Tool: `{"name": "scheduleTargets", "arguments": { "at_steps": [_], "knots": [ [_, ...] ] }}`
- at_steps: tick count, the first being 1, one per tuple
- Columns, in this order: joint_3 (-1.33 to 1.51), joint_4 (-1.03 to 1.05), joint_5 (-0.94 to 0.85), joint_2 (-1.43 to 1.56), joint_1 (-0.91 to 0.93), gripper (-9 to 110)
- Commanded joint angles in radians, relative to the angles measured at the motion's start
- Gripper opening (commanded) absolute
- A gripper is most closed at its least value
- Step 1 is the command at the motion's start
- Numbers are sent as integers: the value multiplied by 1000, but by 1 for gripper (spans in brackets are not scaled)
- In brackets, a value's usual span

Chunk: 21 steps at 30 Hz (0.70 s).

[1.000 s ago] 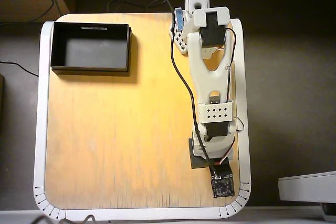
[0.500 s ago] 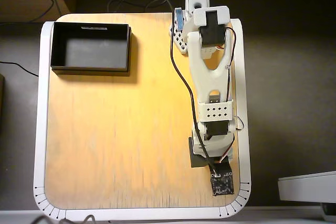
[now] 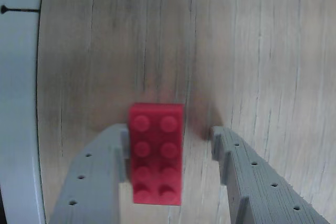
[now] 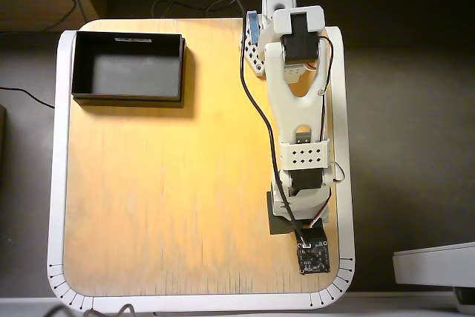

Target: Grasp a lego block and put it in the bin.

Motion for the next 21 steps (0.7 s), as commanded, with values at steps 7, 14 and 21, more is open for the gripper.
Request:
{"name": "scheduleTargets", "arguments": {
  "at_steps": [7,14,21],
  "knots": [
    [35,8,-18,118,-15,0],
    [74,8,-37,178,-12,0],
    [74,9,-48,308,54,0]
  ]
}}
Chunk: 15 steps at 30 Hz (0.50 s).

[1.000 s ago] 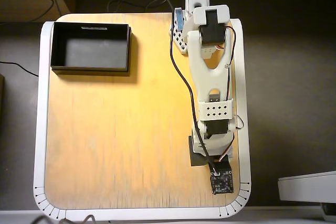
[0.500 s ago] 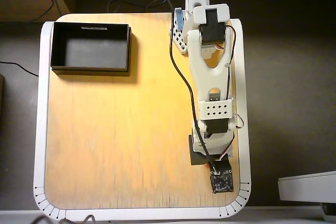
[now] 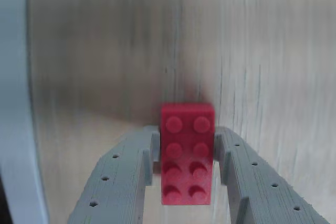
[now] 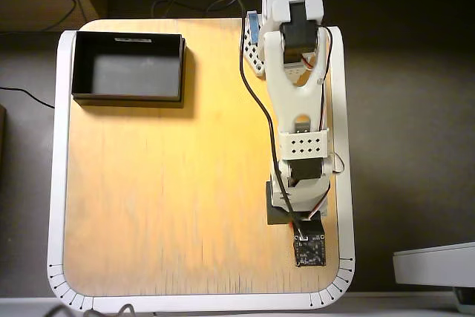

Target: Grasp a lego block and put it in the bin.

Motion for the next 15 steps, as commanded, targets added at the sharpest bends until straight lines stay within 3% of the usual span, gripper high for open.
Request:
{"name": "scheduleTargets", "arguments": {
  "at_steps": [1,7,15],
  "knots": [
    [-9,3,-2,193,55,0],
    [-11,20,29,313,166,0],
    [-11,198,61,525,368,0]
  ]
}}
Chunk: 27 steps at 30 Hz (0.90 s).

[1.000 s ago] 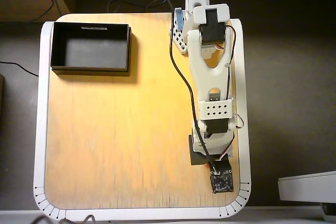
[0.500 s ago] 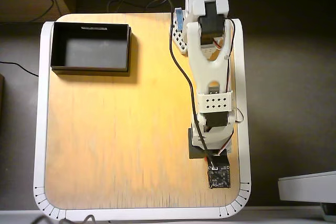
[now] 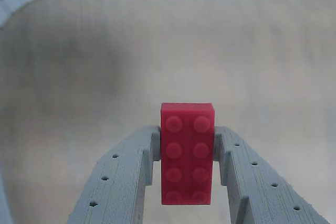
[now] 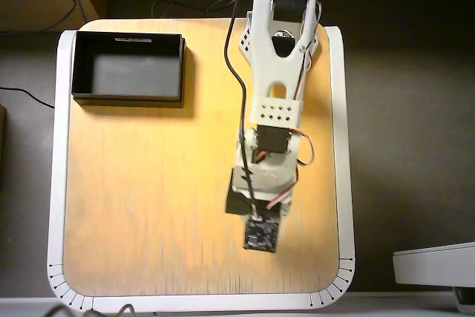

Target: Grasp a lego block and put it in the bin.

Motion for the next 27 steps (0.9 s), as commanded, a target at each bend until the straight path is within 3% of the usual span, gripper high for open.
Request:
{"name": "scheduleTargets", "arguments": {
  "at_steps": [1,17,27],
  "knots": [
    [-11,103,12,225,118,0],
    [-12,426,20,514,586,1],
    [-11,514,186,413,962,1]
  ]
}}
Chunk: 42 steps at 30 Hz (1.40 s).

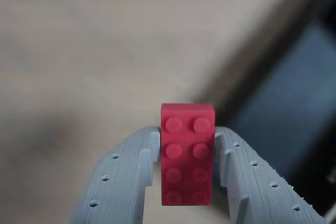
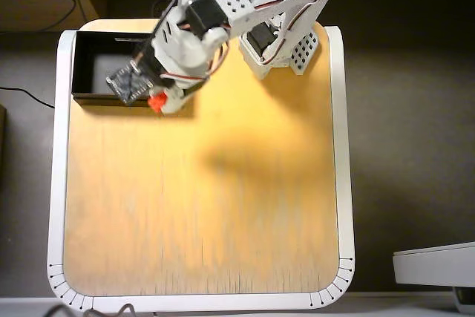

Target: Grasp a lego block and put it in the bin.

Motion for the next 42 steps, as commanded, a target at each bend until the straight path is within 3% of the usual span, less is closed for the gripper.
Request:
{"name": "scheduleTargets", "arguments": {
  "at_steps": [1,7,16,34,42],
  "knots": [
    [-17,11,69,-46,130,1],
    [-18,-80,135,-170,253,1],
    [-17,-282,132,-313,281,1],
    [44,-304,252,-353,342,1],
    [169,-454,304,-351,374,1]
  ]
}}
